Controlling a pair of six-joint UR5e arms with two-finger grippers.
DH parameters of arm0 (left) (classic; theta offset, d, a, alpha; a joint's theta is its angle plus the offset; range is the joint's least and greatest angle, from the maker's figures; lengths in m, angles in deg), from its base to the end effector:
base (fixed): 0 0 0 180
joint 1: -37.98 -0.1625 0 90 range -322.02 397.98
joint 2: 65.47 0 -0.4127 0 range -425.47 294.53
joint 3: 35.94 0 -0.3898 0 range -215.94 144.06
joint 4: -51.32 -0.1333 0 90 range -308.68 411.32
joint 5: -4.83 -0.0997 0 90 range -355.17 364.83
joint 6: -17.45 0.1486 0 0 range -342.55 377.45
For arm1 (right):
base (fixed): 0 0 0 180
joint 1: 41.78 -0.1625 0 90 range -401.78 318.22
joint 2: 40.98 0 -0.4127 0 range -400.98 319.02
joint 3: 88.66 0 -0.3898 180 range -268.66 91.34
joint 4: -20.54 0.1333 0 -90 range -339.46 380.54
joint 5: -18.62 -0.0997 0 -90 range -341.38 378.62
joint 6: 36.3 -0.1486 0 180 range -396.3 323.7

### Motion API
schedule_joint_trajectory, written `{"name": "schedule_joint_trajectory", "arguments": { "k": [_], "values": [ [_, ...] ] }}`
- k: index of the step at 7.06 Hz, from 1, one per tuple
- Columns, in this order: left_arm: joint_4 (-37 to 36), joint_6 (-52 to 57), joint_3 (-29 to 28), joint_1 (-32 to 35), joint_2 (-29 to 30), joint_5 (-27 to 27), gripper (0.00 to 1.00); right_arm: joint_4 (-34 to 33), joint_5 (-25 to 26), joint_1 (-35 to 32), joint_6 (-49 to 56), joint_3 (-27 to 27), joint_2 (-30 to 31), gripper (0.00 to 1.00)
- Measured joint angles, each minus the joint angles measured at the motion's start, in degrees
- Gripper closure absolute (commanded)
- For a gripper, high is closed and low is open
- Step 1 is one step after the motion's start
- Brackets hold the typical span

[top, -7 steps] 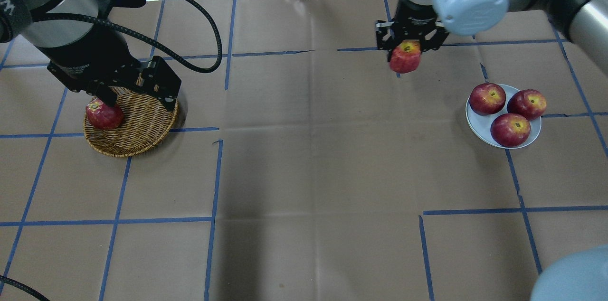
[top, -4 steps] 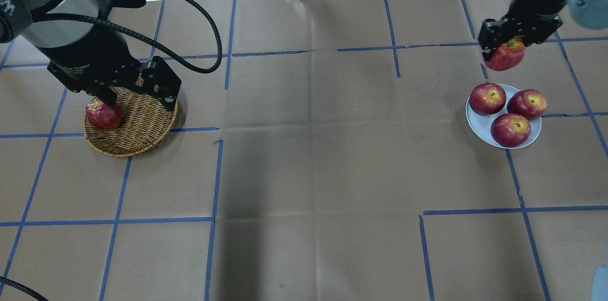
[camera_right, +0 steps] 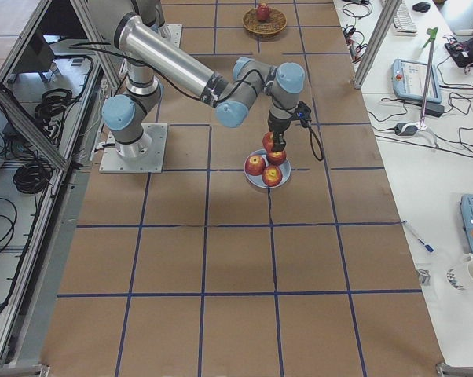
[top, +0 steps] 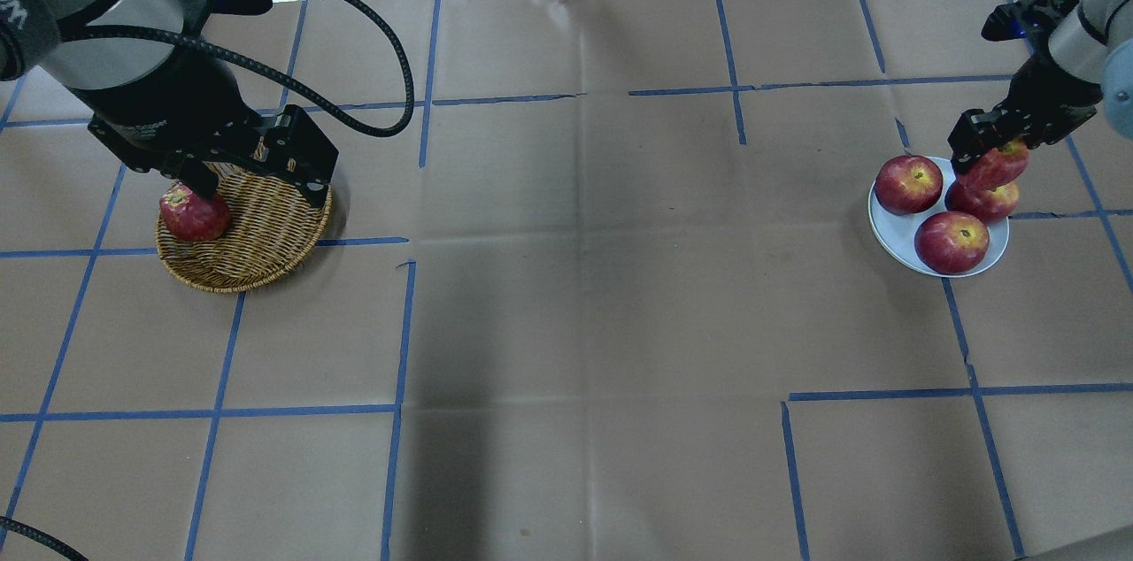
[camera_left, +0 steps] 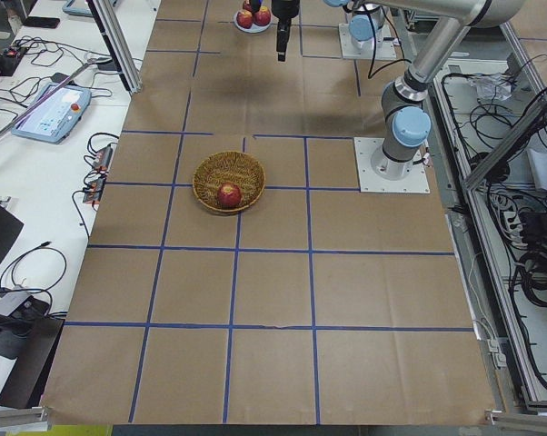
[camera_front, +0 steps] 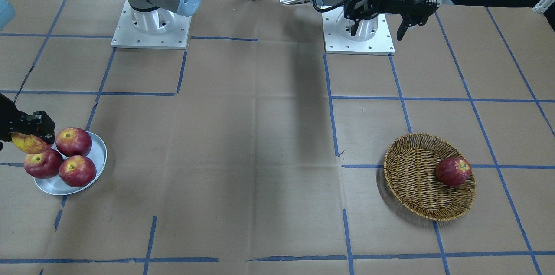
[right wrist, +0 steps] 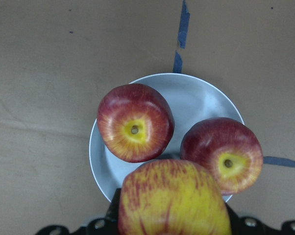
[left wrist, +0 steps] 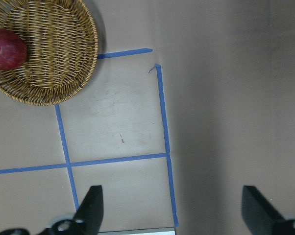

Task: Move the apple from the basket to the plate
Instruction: 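Lower the apple onto the plate among the red apples and open the right gripper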

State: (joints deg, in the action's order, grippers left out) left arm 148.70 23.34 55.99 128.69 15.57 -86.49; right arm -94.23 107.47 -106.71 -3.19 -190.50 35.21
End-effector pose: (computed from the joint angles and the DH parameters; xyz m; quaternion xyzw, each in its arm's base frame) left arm -0.1351 -0.4197 0.4687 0.0576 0.9983 0.0036 0.0114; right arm -0.1085 -0.5535 0.2445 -0.0700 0.9975 0.0018 0.0125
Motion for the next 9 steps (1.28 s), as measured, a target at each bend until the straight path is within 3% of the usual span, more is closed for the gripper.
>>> {"name": "schedule_joint_trajectory", "arguments": {
  "k": [3,4,5,9],
  "values": [
    [0.0,0.0,0.0,0.0,0.0,0.0,0.01,-4.5,0.4,0.1,0.1,-2.4,-1.9,0.51],
    [0.0,0.0,0.0,0.0,0.0,0.0,0.01,-5.3,0.4,0.1,0.0,-2.5,-2.7,0.42],
    [0.0,0.0,0.0,0.0,0.0,0.0,0.01,-5.6,0.4,0.1,-0.1,-2.5,-3.1,0.03],
    [0.0,0.0,0.0,0.0,0.0,0.0,0.01,-5.4,0.7,0.1,-0.2,-0.9,-2.5,0.0]
  ]
}}
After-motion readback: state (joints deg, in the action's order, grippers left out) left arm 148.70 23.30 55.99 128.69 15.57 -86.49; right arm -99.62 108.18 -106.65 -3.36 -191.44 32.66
